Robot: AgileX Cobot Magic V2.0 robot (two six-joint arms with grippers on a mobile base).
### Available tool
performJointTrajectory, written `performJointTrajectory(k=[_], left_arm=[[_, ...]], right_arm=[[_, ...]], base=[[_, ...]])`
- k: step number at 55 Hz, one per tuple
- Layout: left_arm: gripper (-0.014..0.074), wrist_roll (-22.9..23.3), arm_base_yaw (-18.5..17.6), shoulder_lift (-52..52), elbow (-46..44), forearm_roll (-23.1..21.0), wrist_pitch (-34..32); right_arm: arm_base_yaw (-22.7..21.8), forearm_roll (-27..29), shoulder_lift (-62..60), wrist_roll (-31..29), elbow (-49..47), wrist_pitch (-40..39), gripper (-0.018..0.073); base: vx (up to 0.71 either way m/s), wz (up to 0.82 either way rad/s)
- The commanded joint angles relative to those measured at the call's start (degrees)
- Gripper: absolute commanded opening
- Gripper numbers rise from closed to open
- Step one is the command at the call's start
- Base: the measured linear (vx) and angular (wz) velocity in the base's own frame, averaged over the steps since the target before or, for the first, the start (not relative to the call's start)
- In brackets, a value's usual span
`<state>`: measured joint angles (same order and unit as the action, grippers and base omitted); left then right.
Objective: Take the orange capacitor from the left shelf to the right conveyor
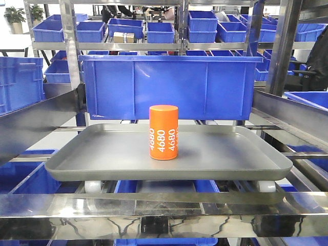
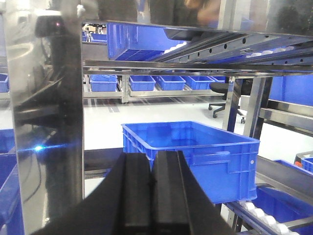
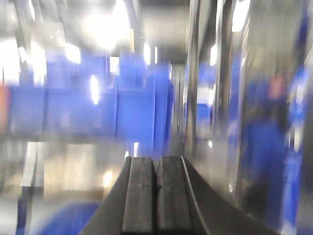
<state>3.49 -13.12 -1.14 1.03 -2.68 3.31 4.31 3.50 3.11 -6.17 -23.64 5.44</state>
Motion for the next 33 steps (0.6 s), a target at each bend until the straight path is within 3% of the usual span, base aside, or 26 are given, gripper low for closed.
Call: performJointTrajectory(k=[1,7,15,33], left_arm=[[-0.0006,0.3,-0.4,-0.3,-1.7,-0.2,-4.7],[-0.0006,0.3,-0.4,-0.3,-1.7,-0.2,-4.7],[-0.0006,0.3,-0.4,-0.3,-1.7,-0.2,-4.7],[-0.0006,0.3,-0.4,-0.3,-1.7,-0.2,-4.7]], right_arm=[[-0.2,-0.7,7.8,-3.3,-13.6,1.1,-0.0011],[-0.2,-0.5,18.3,-4.0,-27.8,6.7,-0.0011],[-0.2,-0.3,26.5,-4.0,-38.1,9.8,-0.0011],[-0.2,2.7,30.8,-4.1,-40.4,12.2,0.0007]], base=[[0.0,0.0],[0.0,0.0],[0.0,0.0],[0.0,0.0]])
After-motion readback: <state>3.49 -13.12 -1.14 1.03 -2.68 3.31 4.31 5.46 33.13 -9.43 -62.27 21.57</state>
